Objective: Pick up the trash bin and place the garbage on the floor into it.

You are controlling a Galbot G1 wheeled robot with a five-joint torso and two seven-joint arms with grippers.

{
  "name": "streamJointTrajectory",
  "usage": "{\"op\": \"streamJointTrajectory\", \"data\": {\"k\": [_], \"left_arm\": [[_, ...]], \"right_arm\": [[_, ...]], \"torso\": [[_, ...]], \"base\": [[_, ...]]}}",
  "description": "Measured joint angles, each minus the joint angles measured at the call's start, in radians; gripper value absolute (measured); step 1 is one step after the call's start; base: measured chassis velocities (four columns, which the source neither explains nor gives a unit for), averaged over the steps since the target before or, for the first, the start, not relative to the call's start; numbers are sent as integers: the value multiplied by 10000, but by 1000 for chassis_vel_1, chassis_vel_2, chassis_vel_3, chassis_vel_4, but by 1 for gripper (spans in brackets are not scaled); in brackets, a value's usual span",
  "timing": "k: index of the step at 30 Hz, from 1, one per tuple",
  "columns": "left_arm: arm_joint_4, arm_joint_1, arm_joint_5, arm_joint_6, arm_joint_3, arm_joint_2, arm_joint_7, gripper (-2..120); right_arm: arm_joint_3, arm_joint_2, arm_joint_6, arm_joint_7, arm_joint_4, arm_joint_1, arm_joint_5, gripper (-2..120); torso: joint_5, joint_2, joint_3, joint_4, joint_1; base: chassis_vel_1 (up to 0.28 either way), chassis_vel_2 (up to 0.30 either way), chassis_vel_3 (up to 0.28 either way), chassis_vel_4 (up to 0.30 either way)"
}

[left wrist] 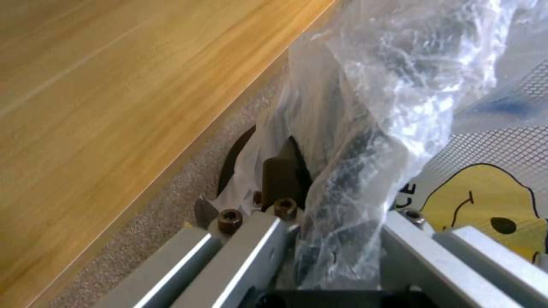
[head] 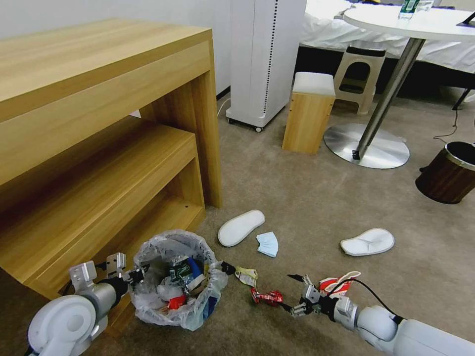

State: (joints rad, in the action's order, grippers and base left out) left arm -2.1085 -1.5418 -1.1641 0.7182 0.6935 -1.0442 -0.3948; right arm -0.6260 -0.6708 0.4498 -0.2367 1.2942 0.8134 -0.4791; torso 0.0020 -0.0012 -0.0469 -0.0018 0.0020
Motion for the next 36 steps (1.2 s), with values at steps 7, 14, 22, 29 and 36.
{"op": "streamJointTrajectory", "data": {"k": [7, 14, 22, 29, 36], "left_arm": [[-59, -6, -37, -2, 41, 20, -4, 0], [-67, -7, -52, -5, 46, 17, -5, 0], [31, 44, -97, -40, 51, 12, -11, 0], [40, 65, -177, -50, 66, 39, -33, 0], [42, 38, -195, -78, 107, 57, -46, 0]], "right_arm": [[-259, -389, 52, -53, -407, -195, -30, 99], [-535, -772, 106, -104, -776, -396, -54, 99], [-869, -1408, 259, -334, -1663, -786, -105, 99], [-905, -1798, 368, -432, -2307, -793, -91, 99], [-917, -2216, 514, -513, -2936, -714, -23, 98]], "torso": [[1, 0, 0, 1, 0], [-1, 0, 0, 1, 0], [1, 0, 0, 1, 0], [1, 0, 0, 1, 0], [1, 0, -1, 0, 0]], "base": [[0, 0, 0, 0], [0, 0, 0, 0], [0, 0, 0, 0], [0, 0, 0, 0], [0, 0, 0, 0]]}}
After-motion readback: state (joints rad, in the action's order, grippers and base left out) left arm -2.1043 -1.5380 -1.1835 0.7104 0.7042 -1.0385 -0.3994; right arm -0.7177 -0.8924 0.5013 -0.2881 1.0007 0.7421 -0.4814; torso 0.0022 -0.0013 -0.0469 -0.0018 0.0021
